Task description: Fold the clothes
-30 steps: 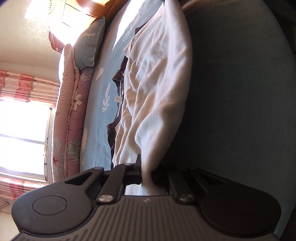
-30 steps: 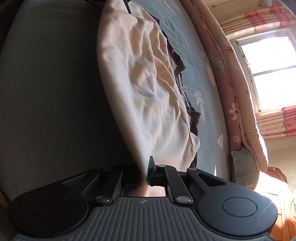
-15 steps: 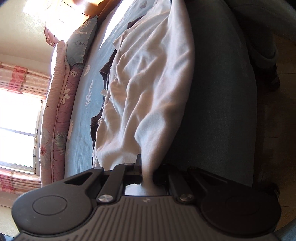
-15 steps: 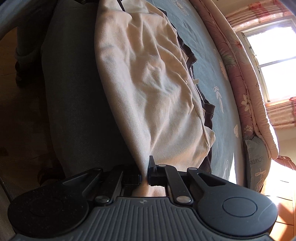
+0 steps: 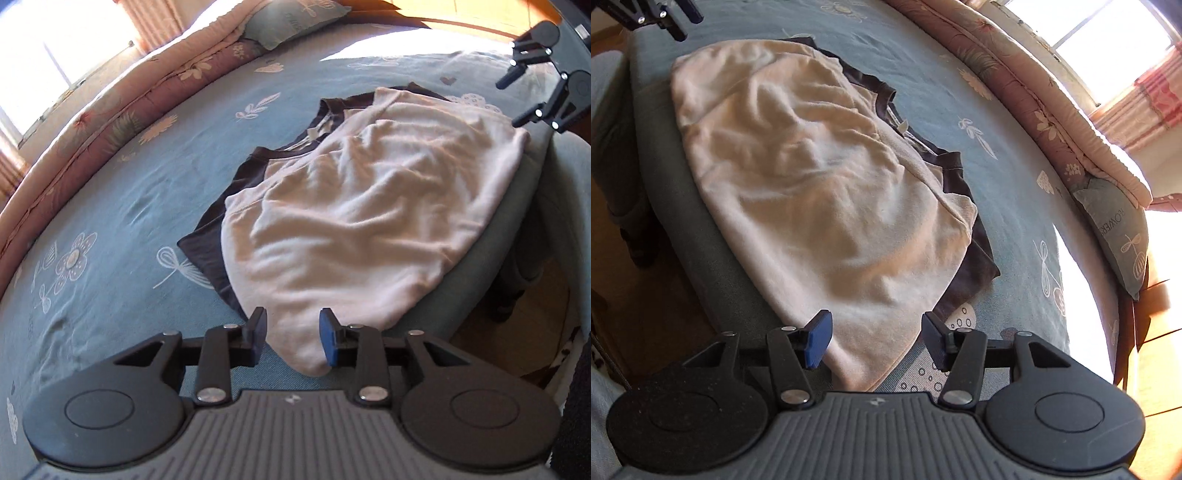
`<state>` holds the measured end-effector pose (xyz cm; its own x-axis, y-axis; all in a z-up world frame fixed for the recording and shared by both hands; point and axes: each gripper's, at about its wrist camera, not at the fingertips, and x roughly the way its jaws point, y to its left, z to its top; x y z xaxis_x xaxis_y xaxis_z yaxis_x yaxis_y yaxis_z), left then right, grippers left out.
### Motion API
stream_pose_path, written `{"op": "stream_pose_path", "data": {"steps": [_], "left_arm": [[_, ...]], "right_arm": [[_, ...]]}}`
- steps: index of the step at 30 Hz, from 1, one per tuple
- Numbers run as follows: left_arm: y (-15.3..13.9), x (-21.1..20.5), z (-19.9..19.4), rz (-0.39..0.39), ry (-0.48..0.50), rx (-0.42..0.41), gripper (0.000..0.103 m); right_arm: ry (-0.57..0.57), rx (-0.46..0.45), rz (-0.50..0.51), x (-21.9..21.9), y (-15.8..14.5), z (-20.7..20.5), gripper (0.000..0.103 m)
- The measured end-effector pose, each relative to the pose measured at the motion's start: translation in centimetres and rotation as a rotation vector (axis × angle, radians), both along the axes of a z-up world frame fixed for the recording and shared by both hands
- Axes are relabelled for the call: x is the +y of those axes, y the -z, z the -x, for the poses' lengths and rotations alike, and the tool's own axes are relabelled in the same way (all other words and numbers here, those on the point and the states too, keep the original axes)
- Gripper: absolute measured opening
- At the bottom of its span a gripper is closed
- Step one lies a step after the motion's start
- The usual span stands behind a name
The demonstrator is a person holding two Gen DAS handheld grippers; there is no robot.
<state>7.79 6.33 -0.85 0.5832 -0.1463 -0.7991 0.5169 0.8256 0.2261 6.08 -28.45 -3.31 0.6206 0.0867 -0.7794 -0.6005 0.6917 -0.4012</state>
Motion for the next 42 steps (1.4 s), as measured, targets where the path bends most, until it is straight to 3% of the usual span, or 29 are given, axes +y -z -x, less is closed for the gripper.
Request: {"op": "stream_pose_path", "data": {"steps": [3, 6, 11, 16, 20, 26, 28, 30, 32, 38, 42], "left_arm": [[0.8, 3.1, -1.1, 0.19, -0.143, 0.106, 0.034], [2.5, 4.8, -1.7, 0.308, -0.216, 0.187, 0.034], [6.4, 5.0, -2.1, 0.332, -0.129, 0.262, 0.039], [7.2, 4.0, -0.9, 0.371, 0.021, 0.171, 0.043], [5.8, 2.4, 0.6, 0.364, 0.181, 0.033, 0.04], [5.9, 1.5, 1.8, 0.328, 0.311, -0.022, 0.04], [7.2, 1.6, 1.8, 0.299, 0.307, 0.009, 0.039], [8.1, 1.9, 1.6, 0.274, 0.272, 0.031, 0.015], [7.7, 2.7, 1.4, 0.294, 0.241, 0.032, 0.004], [4.5, 6.2, 1.8, 0.324, 0.2, 0.063, 0.003], [3.6, 8.3, 1.9, 0.292, 0.156, 0.113, 0.003]], "right_arm": [[0.074, 0.04, -0.199, -0.8, -0.6, -1.2, 0.067], [0.076, 0.089, -0.361, -0.1, -0.3, -1.8, 0.072], [0.006, 0.139, -0.457, 4.9, 0.1, -1.5, 0.077], [-0.09, 0.146, -0.466, 9.6, -0.5, -0.8, 0.078], [-0.099, 0.156, -0.464, 11.2, -0.6, -0.9, 0.079], [-0.058, 0.186, -0.46, 11.6, 0.1, -1.3, 0.079], [-0.048, 0.194, -0.461, 11.5, 0.3, -1.4, 0.08], [-0.045, 0.197, -0.461, 11.6, 0.4, -1.4, 0.08], [-0.041, 0.198, -0.458, 11.7, 0.5, -1.5, 0.08], [-0.043, 0.193, -0.46, 12.1, 0.1, -1.6, 0.08], [-0.052, 0.196, -0.455, 12.2, 0.4, -1.5, 0.081]]}}
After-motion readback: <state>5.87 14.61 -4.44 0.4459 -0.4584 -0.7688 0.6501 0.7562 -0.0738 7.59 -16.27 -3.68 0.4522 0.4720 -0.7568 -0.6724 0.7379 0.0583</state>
